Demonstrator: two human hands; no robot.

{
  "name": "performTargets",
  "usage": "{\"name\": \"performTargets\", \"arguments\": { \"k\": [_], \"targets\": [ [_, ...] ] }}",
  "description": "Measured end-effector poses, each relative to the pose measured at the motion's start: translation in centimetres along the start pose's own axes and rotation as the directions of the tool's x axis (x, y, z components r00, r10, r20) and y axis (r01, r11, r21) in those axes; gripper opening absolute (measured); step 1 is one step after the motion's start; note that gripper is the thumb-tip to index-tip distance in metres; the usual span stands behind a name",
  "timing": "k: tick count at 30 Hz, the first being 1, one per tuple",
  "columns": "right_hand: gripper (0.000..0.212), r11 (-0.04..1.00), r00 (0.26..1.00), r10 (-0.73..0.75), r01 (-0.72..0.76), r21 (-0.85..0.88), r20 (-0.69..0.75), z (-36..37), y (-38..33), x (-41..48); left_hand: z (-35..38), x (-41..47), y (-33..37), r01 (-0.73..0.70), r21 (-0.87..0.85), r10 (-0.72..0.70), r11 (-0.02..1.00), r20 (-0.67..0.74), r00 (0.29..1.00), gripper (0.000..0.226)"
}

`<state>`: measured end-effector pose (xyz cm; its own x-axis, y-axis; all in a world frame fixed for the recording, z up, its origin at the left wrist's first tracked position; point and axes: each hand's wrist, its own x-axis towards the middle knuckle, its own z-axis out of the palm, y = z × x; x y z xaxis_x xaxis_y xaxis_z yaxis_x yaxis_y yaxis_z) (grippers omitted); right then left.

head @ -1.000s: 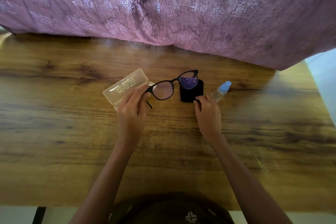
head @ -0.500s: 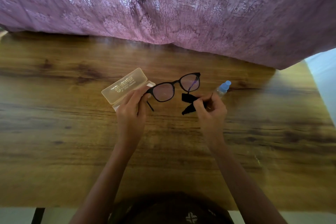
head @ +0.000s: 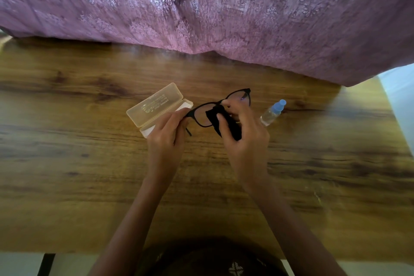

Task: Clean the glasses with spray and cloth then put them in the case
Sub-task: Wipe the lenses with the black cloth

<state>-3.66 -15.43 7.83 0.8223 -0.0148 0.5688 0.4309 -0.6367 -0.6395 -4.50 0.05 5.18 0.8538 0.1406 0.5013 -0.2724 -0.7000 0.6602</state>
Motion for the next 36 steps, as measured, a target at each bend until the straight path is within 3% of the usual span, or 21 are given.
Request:
{"name": "performTargets", "arguments": {
  "k": [6, 16, 24, 30, 36],
  "targets": [
    [0.027, 0.988, 0.997, -0.079, 0.079, -0.13, 0.007, 0.5, 0.0, -0.4, 0.3, -0.1, -0.4, -0.005, 0.007, 0.005, 1.0, -0.003, 1.0, 0.023],
    [0.028, 0.964, 0.979, -0.2, 0.205, -0.168, 0.048, 1.1, -1.0, -1.2, 0.4, 0.2, -0.4, -0.042, 0.024, 0.042, 0.999, 0.028, 0.999, 0.022],
    [0.018, 0.985, 0.995, -0.098, 0.095, -0.147, -0.014, 0.5, -0.1, 0.1, 0.5, 0.2, -0.1, -0.023, 0.031, 0.023, 0.999, 0.011, 1.0, 0.026],
    [0.016, 0.985, 0.993, -0.115, 0.113, -0.133, -0.005, 0.3, -0.2, -0.9, 0.6, 0.1, 0.3, 0.001, 0.043, -0.001, 0.999, -0.002, 1.0, 0.025],
    [0.018, 0.977, 0.981, -0.168, 0.179, -0.118, 0.096, 1.1, -1.5, -1.6, 0.5, 0.1, 0.3, -0.005, 0.048, 0.003, 0.999, 0.029, 1.0, 0.024]
  ]
}}
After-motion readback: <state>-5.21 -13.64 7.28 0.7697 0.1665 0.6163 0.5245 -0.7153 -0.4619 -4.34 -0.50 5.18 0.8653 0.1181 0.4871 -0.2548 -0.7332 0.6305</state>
